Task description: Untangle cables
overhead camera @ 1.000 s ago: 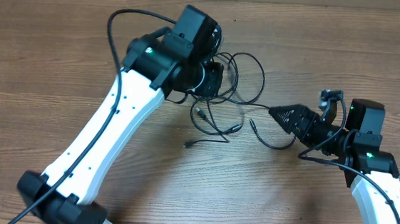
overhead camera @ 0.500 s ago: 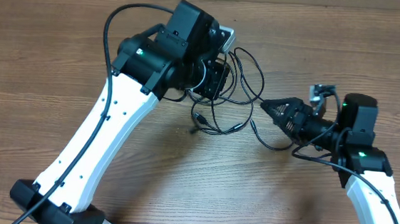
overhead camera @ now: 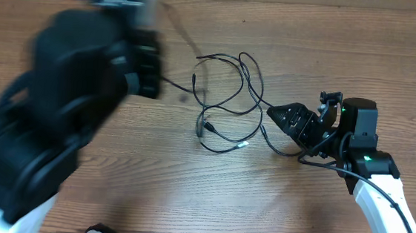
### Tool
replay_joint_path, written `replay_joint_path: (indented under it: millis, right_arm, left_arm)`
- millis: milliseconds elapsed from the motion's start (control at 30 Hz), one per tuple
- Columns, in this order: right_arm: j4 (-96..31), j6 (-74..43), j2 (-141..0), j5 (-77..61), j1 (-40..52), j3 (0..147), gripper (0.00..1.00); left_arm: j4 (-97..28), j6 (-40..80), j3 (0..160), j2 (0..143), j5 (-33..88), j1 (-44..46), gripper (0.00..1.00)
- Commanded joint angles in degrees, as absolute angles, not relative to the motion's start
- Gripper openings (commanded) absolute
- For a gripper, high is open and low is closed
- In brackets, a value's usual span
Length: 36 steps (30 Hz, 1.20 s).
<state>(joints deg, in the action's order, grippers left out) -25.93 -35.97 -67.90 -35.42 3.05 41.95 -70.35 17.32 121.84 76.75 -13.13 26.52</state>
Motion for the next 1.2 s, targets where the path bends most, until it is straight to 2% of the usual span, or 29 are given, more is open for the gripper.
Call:
replay_joint_path:
  millis: [0, 300, 533, 733, 967, 1167]
  right_arm:
    - [-27.8, -36.4, -69.5, -31.5, 3.3, 43.0, 1.00]
    - [-29.7, -36.4, -72.9, -30.5, 3.3, 43.0, 1.00]
    - [-29.8, -36.4, -73.7, -30.5, 3.3, 43.0, 1.00]
    - [-29.9, -36.4, -73.7, -30.4, 3.3, 43.0, 1.00]
    - [-30.4, -36.4, -73.7, -28.1, 3.3, 43.0, 1.00]
    - [-30.3, -36.4, -73.7, -26.9, 3.3, 43.0, 1.00]
  left_arm:
    - [-71.0, 26.5, 122.4, 74.7, -30.5, 20.5, 0.04]
    - [-74.5, 33.4, 122.4, 72.2, -30.5, -2.4, 0.05]
    - [-81.2, 43.9, 122.1, 74.0, -30.2, -14.1, 0.04]
    - [-82.5, 42.4, 121.6, 78.9, -23.4, -16.9, 0.04]
    - [-76.9, 30.6, 121.7, 81.6, -3.2, -17.5, 0.04]
    - [-78.1, 23.7, 124.6, 81.6, 12.7, -20.1, 0.04]
